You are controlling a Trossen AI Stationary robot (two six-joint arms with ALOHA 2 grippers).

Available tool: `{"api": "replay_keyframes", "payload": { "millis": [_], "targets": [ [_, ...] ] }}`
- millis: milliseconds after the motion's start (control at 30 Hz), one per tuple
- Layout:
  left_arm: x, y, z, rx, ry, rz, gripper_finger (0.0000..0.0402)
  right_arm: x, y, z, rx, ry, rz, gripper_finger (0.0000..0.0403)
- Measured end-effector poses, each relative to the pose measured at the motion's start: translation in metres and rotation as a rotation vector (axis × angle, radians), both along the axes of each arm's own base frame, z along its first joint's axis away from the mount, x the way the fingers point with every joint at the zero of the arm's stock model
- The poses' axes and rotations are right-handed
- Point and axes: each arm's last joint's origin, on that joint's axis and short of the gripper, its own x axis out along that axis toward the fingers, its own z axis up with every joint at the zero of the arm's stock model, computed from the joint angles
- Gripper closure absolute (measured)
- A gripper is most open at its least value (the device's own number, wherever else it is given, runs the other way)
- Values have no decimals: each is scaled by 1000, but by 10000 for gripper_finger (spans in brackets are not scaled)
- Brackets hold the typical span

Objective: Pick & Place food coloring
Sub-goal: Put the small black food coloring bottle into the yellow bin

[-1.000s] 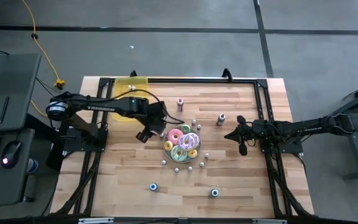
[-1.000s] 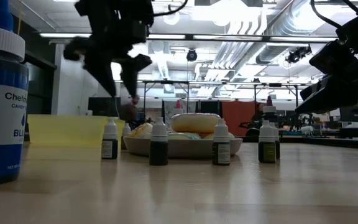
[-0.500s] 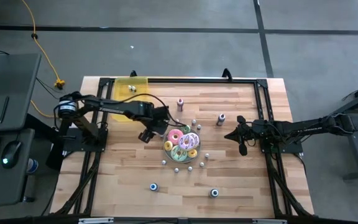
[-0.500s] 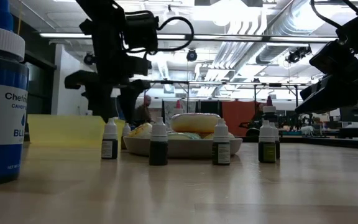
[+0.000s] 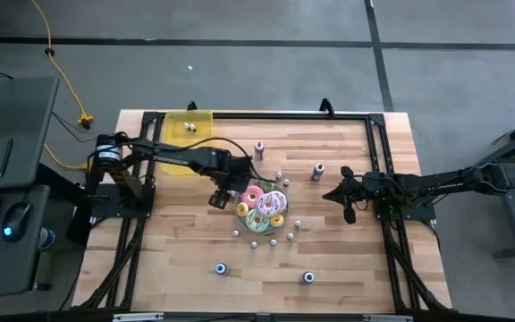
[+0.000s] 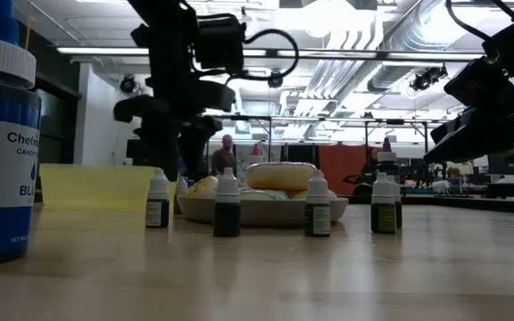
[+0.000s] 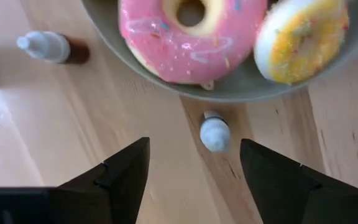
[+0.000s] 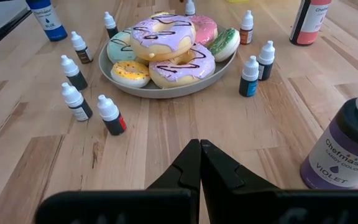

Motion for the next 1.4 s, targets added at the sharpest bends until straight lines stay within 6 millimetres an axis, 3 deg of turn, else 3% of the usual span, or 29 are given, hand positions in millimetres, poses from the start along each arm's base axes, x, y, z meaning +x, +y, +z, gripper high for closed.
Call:
{"api": "replay_keyframes", "payload": {
  "millis": [433, 1167, 1400],
  "targets": [
    [3, -2, 0, -107, 28, 66, 158, 0, 0, 0, 0, 0, 0, 402],
    [9, -2, -11, -122, 38, 72, 158, 0, 0, 0, 0, 0, 0, 402],
    [7, -2, -12, -120, 54, 74, 193, 0, 0, 0, 0, 0, 0, 402]
  ]
}}
